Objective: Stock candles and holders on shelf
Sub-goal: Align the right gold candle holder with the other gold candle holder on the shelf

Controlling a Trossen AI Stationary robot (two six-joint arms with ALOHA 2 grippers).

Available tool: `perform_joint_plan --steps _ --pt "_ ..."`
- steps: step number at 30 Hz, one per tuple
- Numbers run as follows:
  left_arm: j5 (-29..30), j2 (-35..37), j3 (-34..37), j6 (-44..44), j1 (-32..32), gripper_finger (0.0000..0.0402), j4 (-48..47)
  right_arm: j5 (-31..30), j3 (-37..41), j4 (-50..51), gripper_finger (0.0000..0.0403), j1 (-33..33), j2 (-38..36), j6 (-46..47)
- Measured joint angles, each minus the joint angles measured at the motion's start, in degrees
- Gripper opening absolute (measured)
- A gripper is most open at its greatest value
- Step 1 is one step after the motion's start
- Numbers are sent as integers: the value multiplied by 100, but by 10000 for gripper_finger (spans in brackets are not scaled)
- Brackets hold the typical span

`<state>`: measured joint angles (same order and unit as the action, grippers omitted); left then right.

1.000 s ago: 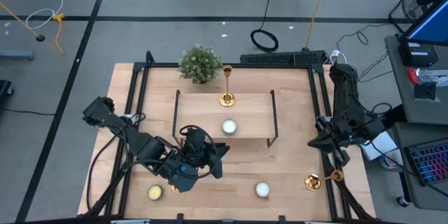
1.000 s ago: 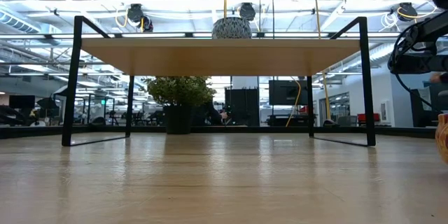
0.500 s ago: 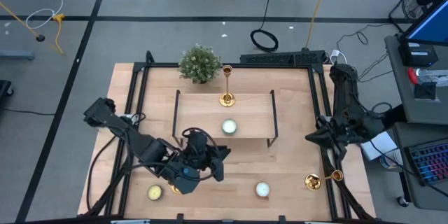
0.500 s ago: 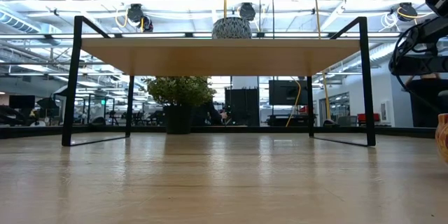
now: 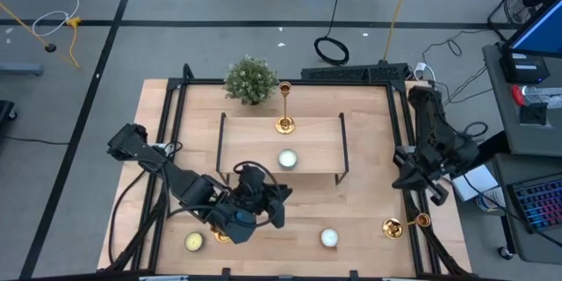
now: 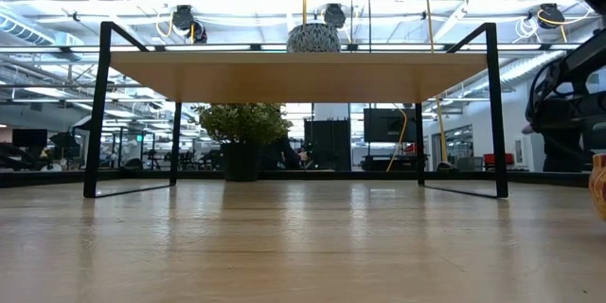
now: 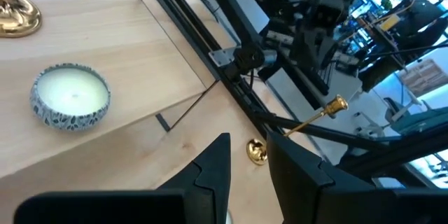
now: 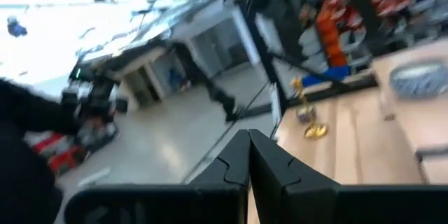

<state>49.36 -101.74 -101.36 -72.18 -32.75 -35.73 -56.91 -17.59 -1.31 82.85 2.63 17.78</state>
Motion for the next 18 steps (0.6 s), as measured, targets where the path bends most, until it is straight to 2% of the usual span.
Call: perform_joint_plan --steps 5,12,15,18 --pt "0 1 0 -16 -4 97 -1 335 113 1067 0 0 -246 773" --pt "4 1 0 -73 -4 97 -4 1194 161 1017 0 0 -242 483" --pt "2 0 0 -163 -4 97 -4 1192 161 1162 0 2 -242 400" --pt "-21 0 0 -246 0 97 -3 614 161 1643 0 2 -244 729"
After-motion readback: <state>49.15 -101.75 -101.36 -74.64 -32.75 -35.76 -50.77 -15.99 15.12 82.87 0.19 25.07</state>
